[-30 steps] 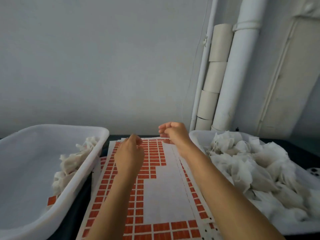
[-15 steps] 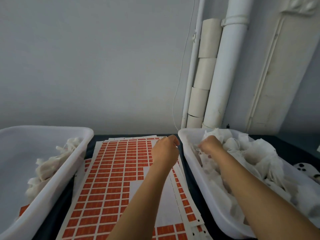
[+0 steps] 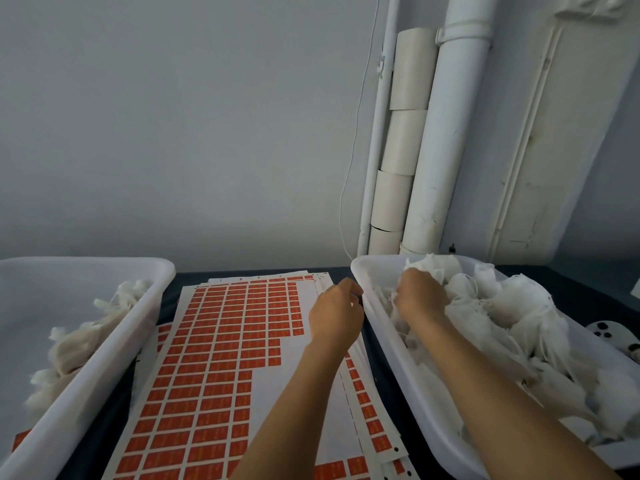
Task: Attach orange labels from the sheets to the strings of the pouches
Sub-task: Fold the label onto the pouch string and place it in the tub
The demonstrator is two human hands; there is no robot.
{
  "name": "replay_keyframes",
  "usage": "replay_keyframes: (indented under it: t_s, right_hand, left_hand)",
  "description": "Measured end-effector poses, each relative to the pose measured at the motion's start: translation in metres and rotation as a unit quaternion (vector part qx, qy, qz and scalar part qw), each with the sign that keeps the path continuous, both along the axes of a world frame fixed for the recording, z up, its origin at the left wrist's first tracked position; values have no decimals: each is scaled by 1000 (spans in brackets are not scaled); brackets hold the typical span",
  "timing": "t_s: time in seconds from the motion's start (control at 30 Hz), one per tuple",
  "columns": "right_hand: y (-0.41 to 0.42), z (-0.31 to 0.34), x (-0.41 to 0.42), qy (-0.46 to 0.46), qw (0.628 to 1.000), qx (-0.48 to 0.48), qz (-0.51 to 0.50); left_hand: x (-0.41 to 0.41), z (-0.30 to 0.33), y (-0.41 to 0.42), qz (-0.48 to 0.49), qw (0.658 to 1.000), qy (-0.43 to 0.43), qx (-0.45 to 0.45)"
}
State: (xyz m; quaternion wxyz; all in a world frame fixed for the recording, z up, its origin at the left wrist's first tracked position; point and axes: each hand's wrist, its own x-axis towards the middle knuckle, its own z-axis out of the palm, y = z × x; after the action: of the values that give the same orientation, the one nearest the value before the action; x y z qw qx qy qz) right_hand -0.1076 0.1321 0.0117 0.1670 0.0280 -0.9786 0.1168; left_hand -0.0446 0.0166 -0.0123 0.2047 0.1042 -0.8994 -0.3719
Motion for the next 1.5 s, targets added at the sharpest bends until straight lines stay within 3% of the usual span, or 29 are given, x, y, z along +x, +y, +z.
replay_keyframes:
  t_s: [0.2, 0.3, 0.47, 0.63, 0.73, 0.83, 1.03, 1.2, 1.5]
  right_hand:
    - [-29, 56, 25, 93, 986, -103, 94]
    - [-42, 77, 43, 103, 960, -173, 194]
    - [-65, 70, 71, 7, 881, -331, 338]
    - [-88, 18, 75, -63, 851, -408, 325]
    - [-95, -12, 75, -156, 837, -417, 317]
    - [-97, -38, 79, -207, 824, -389, 357]
    - [-97, -67, 80, -168, 802, -421, 389]
    - [-102, -86, 82, -127, 825, -391, 388]
    - [-108, -91, 87, -25, 852, -344, 393]
  left_hand:
    - [2, 17, -4, -60, 989, 80, 112]
    - [12, 30, -16, -69, 978, 131, 145]
    - [41, 29, -52, -43, 967, 153, 199]
    - [69, -3, -79, -12, 956, 116, 268]
    - [82, -27, -89, -1, 942, 78, 327]
    - [89, -43, -96, 1, 946, 57, 321]
    - [86, -58, -110, 16, 965, 38, 260]
    - [83, -66, -109, -17, 966, 51, 253]
    - [79, -70, -109, -9, 988, 96, 119]
